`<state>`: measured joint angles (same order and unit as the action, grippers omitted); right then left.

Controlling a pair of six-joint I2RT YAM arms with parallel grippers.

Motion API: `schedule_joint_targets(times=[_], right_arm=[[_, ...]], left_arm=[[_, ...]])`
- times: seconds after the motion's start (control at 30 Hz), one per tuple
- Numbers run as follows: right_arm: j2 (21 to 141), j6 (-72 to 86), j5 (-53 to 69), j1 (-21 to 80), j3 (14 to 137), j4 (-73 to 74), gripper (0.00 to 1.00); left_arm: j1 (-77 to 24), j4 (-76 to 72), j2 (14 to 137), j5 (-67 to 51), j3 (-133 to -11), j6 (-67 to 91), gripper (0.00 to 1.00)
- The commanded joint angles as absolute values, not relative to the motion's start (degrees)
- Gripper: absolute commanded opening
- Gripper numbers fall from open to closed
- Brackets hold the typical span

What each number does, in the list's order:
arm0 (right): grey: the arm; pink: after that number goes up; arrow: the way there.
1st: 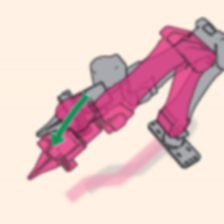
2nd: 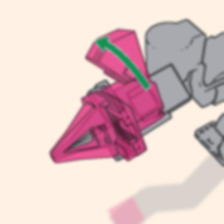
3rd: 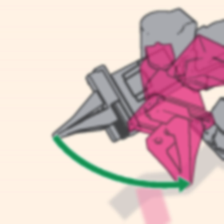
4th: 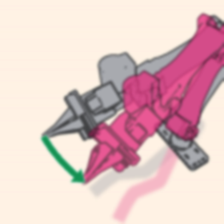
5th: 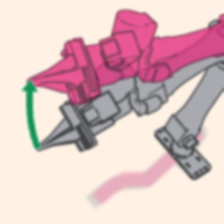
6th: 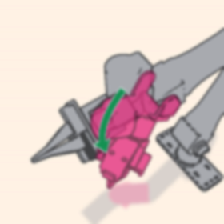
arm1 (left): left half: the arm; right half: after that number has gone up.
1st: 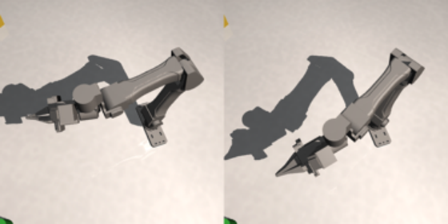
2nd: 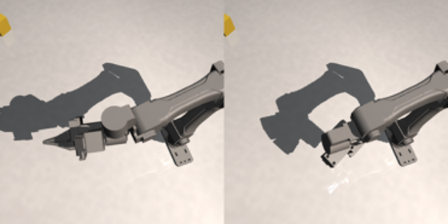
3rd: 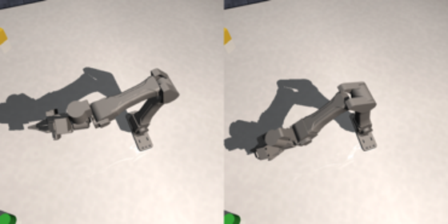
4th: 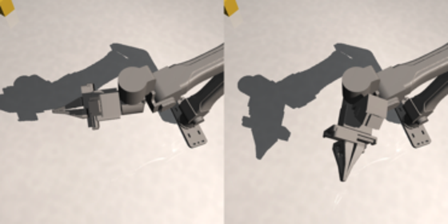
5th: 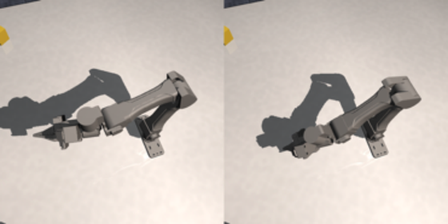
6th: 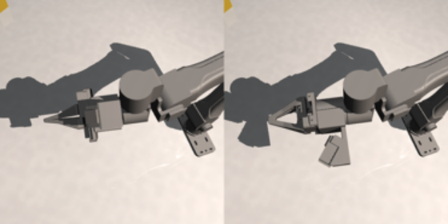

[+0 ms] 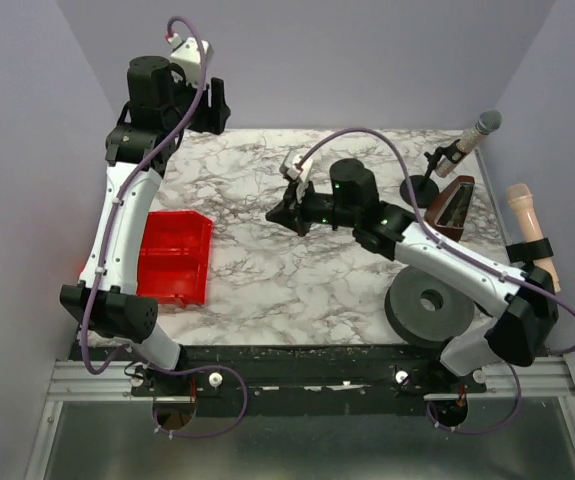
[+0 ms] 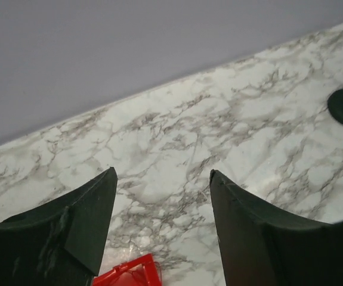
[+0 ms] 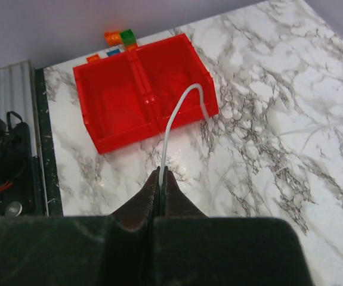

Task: Wrap the cables

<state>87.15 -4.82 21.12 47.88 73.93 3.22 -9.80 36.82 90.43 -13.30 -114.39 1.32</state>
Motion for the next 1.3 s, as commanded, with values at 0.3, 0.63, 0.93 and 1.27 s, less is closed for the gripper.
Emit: schedule_joint_targets(times=[0.3,0.63,0.93,1.27], right_arm=[[80.07,-6.58,34.89,40.78,79.53,21.52,0.01],[79.89,-11.61,50.35,40.69,84.28,30.5,0.01],[83.58,-7.03,53.0,40.52,89.21,30.59,0.01],[83.94,-6.68,51.42,40.17,89.38,30.67,0.01]], left_arm=[[-14.4,72.45,82.8,-57.82,-111.36,-60.83,0.8],[-24.16,86.66,82.44,-52.82,-108.63,-83.67,0.91],[-30.32,82.88,84.46,-49.4,-109.6,-80.42,0.77],[-30.59,83.59,84.46,-50.1,-110.74,-77.62,0.18]])
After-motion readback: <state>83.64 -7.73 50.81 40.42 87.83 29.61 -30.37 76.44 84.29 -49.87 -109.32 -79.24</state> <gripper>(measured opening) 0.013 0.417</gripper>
